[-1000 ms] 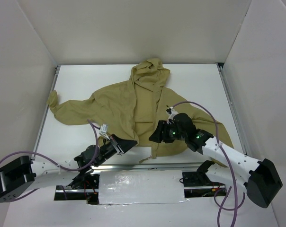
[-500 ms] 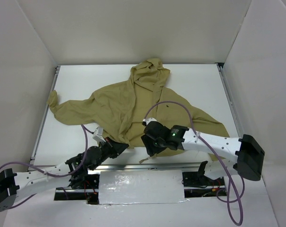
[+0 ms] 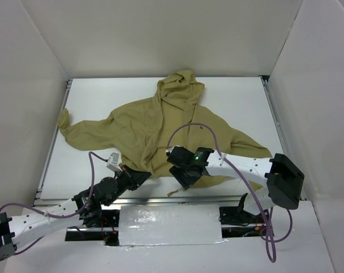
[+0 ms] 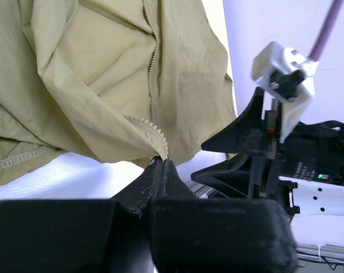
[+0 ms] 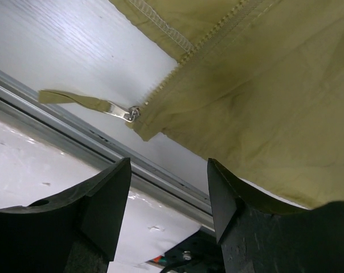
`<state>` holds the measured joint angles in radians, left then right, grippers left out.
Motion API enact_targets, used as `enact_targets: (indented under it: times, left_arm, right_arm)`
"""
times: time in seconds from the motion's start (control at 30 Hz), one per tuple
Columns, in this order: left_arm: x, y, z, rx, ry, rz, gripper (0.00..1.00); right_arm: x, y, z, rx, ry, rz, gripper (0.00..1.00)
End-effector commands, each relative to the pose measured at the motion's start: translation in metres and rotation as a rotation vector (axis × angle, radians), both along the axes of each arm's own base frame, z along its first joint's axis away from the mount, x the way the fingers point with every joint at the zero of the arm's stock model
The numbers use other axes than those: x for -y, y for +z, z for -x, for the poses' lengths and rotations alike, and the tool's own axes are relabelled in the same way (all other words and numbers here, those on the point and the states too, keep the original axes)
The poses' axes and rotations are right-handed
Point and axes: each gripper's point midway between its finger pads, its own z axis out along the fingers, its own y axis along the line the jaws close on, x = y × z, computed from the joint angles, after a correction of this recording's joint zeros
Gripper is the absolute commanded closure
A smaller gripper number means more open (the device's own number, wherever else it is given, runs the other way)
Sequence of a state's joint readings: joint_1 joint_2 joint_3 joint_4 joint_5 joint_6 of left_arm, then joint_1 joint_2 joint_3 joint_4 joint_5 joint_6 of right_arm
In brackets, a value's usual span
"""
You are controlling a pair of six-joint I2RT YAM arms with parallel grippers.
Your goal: Zip up the jacket
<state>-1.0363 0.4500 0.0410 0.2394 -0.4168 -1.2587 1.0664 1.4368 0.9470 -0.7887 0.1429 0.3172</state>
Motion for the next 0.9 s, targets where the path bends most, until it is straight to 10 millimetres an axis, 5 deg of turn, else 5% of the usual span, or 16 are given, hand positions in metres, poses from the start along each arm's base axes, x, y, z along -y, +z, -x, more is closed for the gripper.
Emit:
enact_targets:
  times: [0.0, 0.33, 0.6, 0.87]
  left_arm:
    - [0.001, -0.002, -0.001, 0.024, -0.010, -0.003, 1.00]
    - [0.008, 0.006, 0.001, 0.048, -0.052, -0.009, 1.00]
    - [0.010, 0.006, 0.004, 0.052, -0.067, 0.000, 1.00]
    - [0.007, 0.011, 0.002, 0.063, -0.059, -0.010, 1.00]
  right_arm:
    - [0.008, -0.002, -0.005, 0.003, 0.045, 0.061, 0.37]
    - [0.006, -0.007, -0.012, -0.012, 0.081, 0.084, 0.42]
    - [-0.019, -0.002, -0.013, -0.027, 0.149, 0.008, 0.43]
    - [-0.016, -0.028, -0.011, -0.111, 0.114, 0.125, 0.48]
